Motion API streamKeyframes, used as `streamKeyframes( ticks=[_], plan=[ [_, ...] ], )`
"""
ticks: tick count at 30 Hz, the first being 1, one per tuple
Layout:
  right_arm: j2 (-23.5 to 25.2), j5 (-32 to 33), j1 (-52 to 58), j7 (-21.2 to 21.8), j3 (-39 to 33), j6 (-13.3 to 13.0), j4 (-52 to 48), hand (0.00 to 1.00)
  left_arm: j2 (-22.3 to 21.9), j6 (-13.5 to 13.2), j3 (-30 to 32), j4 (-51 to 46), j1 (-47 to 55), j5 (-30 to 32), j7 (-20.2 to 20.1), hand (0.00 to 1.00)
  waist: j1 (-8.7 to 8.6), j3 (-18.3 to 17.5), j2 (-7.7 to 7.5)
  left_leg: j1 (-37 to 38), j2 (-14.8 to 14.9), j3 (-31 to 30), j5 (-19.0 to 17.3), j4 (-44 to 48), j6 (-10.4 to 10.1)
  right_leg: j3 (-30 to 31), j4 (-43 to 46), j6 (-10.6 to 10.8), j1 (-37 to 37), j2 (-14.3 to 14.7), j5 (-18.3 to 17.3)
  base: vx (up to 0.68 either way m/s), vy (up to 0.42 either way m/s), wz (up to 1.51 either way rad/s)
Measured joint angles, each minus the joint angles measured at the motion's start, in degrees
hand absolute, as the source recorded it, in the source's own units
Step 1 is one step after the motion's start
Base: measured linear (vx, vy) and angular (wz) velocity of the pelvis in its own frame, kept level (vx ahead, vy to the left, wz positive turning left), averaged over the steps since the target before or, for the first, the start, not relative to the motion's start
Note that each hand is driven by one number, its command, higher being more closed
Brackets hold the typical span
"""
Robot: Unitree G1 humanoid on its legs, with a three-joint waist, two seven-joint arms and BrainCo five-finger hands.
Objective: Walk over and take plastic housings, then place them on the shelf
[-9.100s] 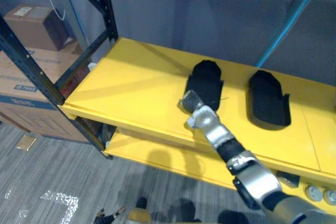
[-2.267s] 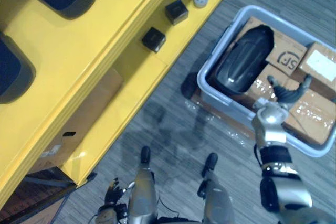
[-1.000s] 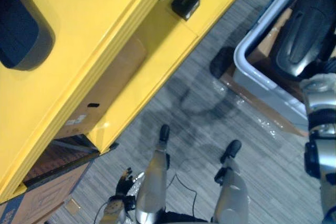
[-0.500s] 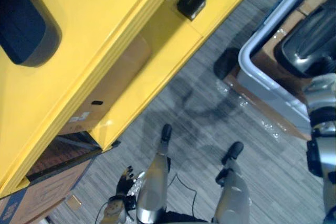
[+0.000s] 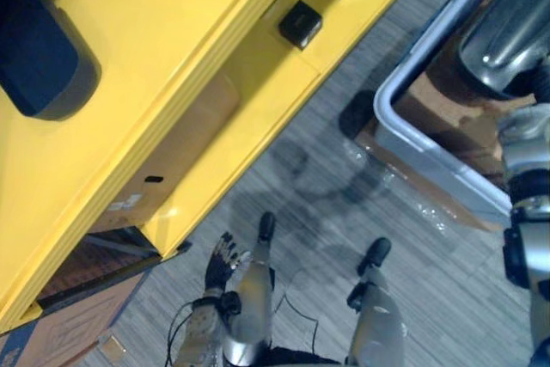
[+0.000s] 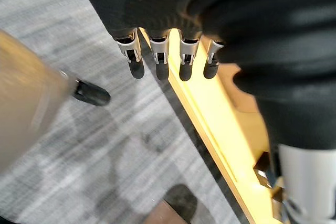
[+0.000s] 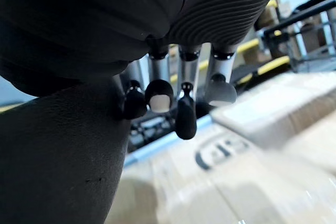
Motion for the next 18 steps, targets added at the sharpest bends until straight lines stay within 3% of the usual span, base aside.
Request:
streamKeyframes(
  ticks=[5, 8, 10, 14, 18],
  plan=[
    [0.0, 0.0, 1.4, 0.2, 0.2, -0.8, -2.8, 1.00, 0.4, 1.2, 0.0, -2.7, 0.2, 0.4, 0.0, 0.00, -0.61, -0.4, -1.26, 1.5, 0.8, 0.4, 0.3, -0.8, -0.2, 0.2, -0.3, -0.2, 1.0, 0.8, 0.0, -0.01, -0.019, -0.06],
    [0.3, -0.1, 3.5, 0.9, 0.9, -1.7, -4.6, 1.00, 1.8, 1.9, -0.1, -6.7, 0.5, 3.5, 0.1, 0.00, -1.22, -1.3, -3.07, 2.3, 0.7, 1.4, 0.4, -1.3, -0.3, 1.1, -0.9, -0.4, 1.1, 0.8, 0.2, 0.00, 0.006, -0.12],
    [0.3, -0.8, 4.8, 1.0, 1.6, -2.5, -4.7, 1.00, 4.0, 3.7, -0.2, -13.5, -0.1, 7.2, 0.5, 0.00, -2.02, -1.8, -4.03, 2.8, 0.7, 1.6, 0.4, -1.5, -0.3, 1.2, -1.8, -0.4, 1.8, 0.9, 0.7, 0.00, 0.004, -0.05],
    [0.6, -3.3, 7.6, 1.1, 1.6, -3.9, -6.9, 1.00, 7.4, 8.3, -0.2, -25.1, -4.9, 12.2, 0.5, 0.00, -3.18, -2.3, -4.29, 3.5, 0.7, 2.6, 0.4, -1.5, -0.3, 1.6, -2.5, -0.4, 2.2, 0.9, 1.2, -0.01, 0.000, -0.08],
    [2.2, -6.5, 9.9, 1.2, 1.6, -6.3, -10.2, 1.00, 9.1, 14.1, 0.0, -26.7, -13.3, 13.9, 0.3, 0.00, -5.21, -2.9, -4.65, 4.1, 0.6, 3.4, 0.4, -1.5, -0.3, 2.3, -4.2, -0.4, 2.9, 1.2, 2.3, -0.01, -0.002, -0.11]
  ],
)
